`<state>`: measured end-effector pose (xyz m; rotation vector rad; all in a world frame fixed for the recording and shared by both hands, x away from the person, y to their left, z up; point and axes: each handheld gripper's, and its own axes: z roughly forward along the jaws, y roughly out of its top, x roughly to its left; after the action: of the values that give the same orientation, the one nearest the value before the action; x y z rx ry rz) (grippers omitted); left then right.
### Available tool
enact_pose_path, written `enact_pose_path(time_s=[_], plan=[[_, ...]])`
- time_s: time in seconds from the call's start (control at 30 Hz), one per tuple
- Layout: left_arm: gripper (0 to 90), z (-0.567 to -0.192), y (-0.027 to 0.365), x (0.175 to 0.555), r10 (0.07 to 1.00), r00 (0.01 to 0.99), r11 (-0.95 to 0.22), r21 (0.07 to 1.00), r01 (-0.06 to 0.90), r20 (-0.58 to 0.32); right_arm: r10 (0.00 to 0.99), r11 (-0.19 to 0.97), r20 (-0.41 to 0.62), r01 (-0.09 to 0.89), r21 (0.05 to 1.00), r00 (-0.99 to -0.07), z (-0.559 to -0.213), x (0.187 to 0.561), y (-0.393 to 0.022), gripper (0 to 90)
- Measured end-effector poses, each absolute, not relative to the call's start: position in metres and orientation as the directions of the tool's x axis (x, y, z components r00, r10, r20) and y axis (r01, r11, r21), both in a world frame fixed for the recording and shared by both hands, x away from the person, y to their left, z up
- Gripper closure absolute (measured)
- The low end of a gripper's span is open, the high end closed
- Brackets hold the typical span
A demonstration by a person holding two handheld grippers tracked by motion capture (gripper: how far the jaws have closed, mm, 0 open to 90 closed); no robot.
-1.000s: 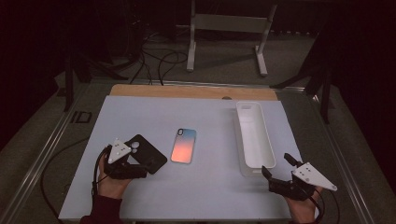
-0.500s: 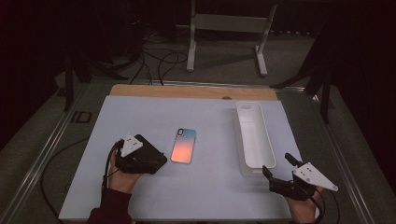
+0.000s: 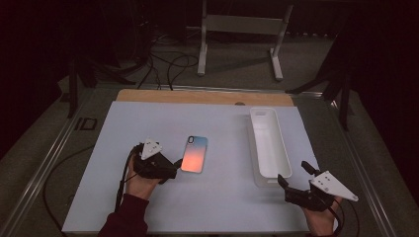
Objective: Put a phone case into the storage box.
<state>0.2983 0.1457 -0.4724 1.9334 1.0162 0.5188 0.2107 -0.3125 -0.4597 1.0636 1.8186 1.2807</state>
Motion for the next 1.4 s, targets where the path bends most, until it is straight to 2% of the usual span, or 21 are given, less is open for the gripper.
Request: enact_pose_path(time_s=[1.4], plan=[[0.0,-0.491,0.091,0.329,0.831,0.557,-0.349,0.785,0.513,0.005,0.895,0.18,-0.059,0.238,0.954,-0.441,-0.459,0.213,-0.312,7.9]])
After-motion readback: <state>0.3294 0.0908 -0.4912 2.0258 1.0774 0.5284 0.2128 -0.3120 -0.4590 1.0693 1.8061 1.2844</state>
